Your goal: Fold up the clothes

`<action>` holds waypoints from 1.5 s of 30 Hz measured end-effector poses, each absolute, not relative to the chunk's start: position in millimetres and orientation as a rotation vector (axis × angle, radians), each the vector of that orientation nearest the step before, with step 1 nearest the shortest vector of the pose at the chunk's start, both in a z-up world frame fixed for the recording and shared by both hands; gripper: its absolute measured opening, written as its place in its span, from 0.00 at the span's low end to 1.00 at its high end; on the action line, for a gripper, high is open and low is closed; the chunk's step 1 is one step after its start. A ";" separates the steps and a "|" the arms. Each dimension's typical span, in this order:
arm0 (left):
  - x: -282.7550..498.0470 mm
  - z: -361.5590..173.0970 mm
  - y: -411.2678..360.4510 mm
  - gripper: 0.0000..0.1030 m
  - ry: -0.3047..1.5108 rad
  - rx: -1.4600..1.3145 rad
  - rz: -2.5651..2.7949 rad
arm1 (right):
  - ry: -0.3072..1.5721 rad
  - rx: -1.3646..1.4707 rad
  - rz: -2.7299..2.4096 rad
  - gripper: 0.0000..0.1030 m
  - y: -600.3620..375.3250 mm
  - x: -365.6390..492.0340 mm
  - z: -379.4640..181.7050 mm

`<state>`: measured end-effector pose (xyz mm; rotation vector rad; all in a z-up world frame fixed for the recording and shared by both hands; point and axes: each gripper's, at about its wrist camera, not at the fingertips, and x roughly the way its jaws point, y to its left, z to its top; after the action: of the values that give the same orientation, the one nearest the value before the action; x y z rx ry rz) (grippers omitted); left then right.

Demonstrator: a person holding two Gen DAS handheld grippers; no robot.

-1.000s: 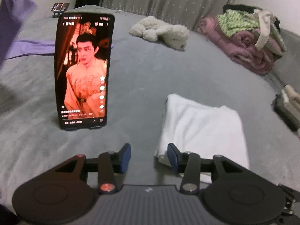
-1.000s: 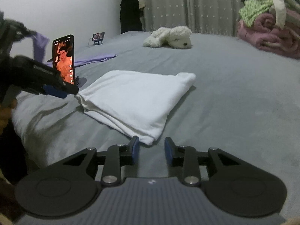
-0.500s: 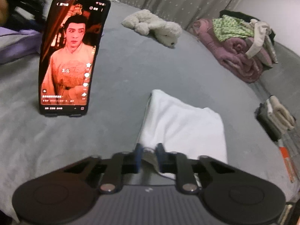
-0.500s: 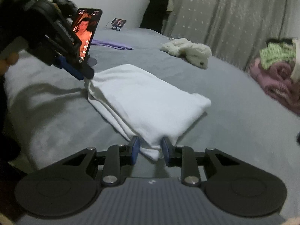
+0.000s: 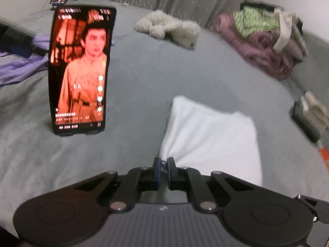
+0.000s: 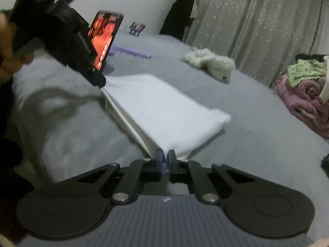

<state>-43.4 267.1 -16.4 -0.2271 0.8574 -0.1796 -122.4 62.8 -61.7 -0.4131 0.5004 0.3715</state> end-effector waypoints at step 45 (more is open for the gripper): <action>2.9 -29.9 250.9 0.63 0.838 -0.288 -0.239 | 0.792 0.752 0.426 0.65 -49.5 -47.7 -59.9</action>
<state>2.9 250.9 -29.9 -0.2877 0.8381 -0.2386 -47.7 -49.5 -59.9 0.7522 0.7923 0.4262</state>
